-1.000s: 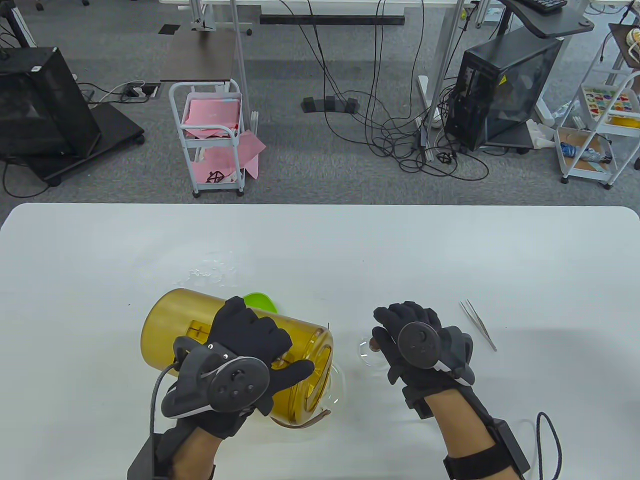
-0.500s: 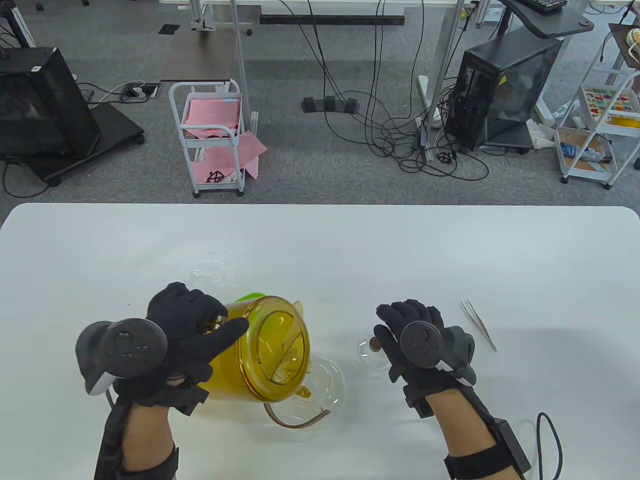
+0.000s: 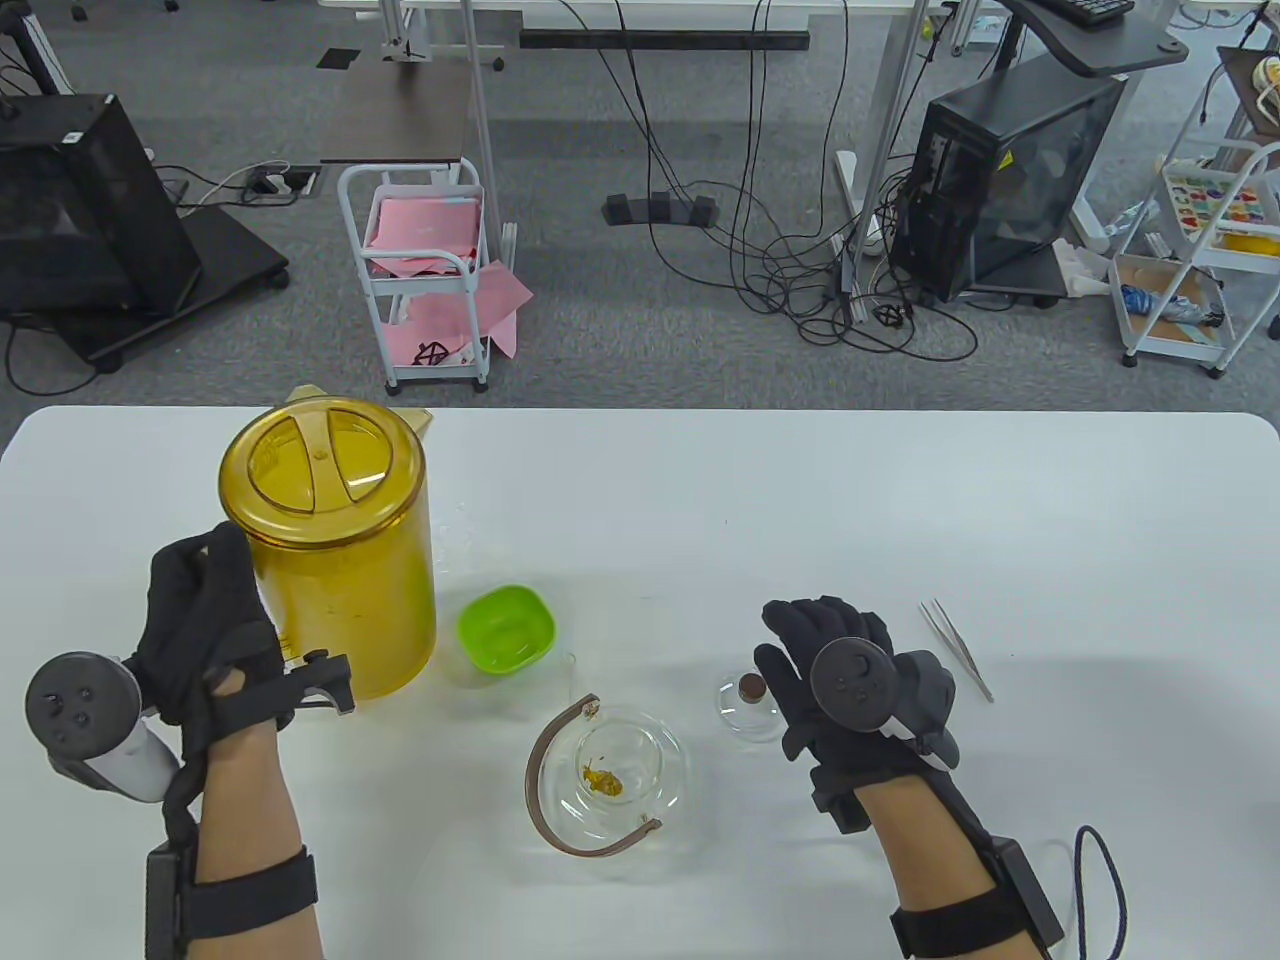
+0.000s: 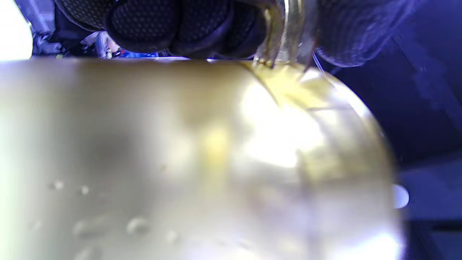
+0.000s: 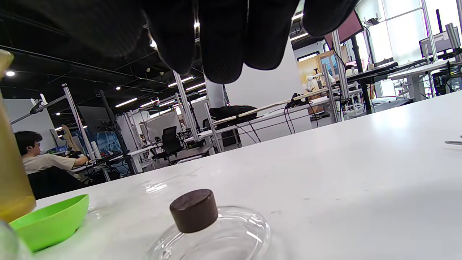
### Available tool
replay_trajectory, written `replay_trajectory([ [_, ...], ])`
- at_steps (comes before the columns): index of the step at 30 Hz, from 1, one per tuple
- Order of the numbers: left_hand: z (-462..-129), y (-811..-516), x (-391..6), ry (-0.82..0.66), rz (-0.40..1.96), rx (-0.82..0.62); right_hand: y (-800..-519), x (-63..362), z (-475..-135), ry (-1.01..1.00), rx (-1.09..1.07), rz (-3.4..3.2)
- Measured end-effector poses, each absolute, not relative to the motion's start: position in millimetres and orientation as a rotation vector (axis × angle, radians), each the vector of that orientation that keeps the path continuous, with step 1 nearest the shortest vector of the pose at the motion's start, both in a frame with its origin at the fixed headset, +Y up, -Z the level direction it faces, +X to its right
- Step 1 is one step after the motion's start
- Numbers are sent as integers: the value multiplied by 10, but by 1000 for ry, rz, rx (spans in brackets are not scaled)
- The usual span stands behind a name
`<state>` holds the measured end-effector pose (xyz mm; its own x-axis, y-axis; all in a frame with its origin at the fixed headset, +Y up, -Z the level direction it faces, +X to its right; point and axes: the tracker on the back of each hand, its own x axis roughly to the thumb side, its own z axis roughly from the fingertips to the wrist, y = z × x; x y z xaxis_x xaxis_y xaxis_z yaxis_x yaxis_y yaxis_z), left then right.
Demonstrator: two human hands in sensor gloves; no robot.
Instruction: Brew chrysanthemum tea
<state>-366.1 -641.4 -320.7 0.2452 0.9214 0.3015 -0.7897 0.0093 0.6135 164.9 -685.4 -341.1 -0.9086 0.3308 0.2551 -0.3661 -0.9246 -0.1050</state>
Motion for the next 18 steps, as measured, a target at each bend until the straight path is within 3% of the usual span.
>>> replay_trajectory([
  [5, -3482, -6725, -3625, 181, 1446, 701, -6856, 1658, -3418, -218, 328, 2752],
  [6, -3533, -6729, -3587, 122, 1444, 707, -6851, 1671, -3419, -223, 324, 2746],
  [13, -3610, -6788, -3494, 73, 1288, 558, -6806, 1725, -3403, -265, 311, 2712],
  [16, -3520, -6668, -3389, 76, 1071, 684, -6787, 1730, -3390, -283, 315, 2702],
  [18, -3391, -6411, -3235, -8, 883, 821, -6773, 1733, -3384, -291, 319, 2699],
])
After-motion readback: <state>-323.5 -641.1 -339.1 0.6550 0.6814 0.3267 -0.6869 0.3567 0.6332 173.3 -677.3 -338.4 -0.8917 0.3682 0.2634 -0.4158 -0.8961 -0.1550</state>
